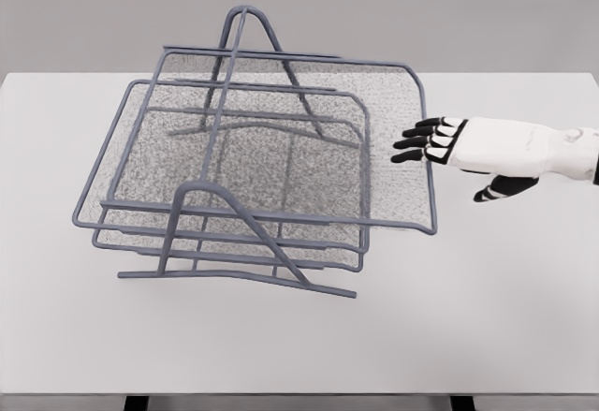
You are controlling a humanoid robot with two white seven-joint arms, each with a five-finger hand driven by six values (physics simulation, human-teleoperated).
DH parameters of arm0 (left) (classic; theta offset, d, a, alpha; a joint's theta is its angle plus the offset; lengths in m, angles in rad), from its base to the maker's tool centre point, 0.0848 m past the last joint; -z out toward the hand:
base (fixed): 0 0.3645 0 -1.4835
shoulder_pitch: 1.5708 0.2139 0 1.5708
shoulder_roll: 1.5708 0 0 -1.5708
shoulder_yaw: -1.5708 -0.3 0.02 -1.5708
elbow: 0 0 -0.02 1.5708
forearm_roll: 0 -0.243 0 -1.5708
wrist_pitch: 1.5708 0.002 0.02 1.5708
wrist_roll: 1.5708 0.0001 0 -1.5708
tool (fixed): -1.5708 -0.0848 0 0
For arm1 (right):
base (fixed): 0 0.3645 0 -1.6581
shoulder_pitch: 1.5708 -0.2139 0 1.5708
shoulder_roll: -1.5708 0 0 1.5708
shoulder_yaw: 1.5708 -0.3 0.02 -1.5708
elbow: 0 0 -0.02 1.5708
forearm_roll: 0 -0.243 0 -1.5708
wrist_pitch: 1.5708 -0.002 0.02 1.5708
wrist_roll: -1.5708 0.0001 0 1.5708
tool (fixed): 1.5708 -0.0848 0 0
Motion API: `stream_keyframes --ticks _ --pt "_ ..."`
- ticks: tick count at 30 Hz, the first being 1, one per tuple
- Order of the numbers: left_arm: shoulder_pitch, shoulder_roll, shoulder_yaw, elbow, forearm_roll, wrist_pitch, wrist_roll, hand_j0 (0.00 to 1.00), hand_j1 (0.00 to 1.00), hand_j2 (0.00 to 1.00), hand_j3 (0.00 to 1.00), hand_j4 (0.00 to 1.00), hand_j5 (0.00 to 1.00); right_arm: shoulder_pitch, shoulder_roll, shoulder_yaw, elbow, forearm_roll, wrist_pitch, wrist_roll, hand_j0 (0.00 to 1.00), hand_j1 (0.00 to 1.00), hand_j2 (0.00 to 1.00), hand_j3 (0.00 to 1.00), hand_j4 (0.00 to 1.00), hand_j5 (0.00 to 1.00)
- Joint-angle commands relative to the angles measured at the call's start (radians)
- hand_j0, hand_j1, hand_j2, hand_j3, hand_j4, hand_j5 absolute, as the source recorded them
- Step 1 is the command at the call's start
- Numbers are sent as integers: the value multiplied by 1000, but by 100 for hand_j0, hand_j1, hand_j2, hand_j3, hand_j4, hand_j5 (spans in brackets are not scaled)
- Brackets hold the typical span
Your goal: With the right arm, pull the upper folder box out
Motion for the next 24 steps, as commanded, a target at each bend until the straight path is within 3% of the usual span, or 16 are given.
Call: stream_keyframes --ticks 1,11,24 --pt "0 0 0 1 0 0 0 100 100 100 100 100 100 0 -23 -2 10 71 -4 2 100 100 100 100 100 100" --pt "0 0 0 -1 0 0 0 100 100 100 100 100 100 8 -66 -3 53 61 -4 2 100 100 100 100 100 100" --pt "0 0 0 -1 0 0 0 100 100 100 100 100 100 11 -126 -3 55 60 -4 2 100 100 100 100 100 100"
